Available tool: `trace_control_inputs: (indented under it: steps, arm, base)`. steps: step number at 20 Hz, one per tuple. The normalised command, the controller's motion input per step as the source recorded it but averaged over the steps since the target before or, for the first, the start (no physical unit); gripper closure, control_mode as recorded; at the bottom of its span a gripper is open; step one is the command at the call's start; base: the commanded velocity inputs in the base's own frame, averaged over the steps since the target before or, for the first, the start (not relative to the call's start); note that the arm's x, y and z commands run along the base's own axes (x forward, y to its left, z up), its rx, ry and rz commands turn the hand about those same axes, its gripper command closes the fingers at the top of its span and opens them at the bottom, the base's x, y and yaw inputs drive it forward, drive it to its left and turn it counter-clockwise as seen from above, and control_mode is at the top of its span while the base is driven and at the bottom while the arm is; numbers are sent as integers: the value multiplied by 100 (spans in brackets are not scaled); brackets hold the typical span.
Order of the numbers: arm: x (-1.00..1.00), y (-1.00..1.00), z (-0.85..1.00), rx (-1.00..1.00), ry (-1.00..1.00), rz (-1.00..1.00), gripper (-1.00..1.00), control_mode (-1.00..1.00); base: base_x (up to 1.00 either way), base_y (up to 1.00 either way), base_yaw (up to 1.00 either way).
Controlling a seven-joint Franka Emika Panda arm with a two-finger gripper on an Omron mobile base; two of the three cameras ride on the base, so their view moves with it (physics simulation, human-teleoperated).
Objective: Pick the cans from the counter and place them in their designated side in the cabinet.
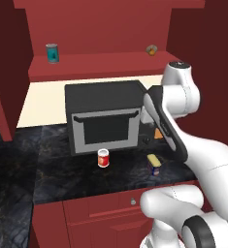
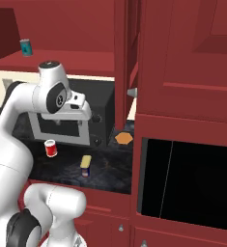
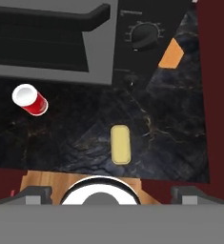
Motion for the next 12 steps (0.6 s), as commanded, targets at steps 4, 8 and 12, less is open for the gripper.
trace_control_inputs:
  steps: [4,8,12]
  arm:
    - [-7,-7,-12,0,-2,0,-100,-100]
    - [-7,-7,-10,0,-3,0,-100,-100]
    - [-3,-7,-10,0,-4,0,-100,-100]
  base:
    - [0,0,0]
    - [0,0,0]
    - [0,0,0]
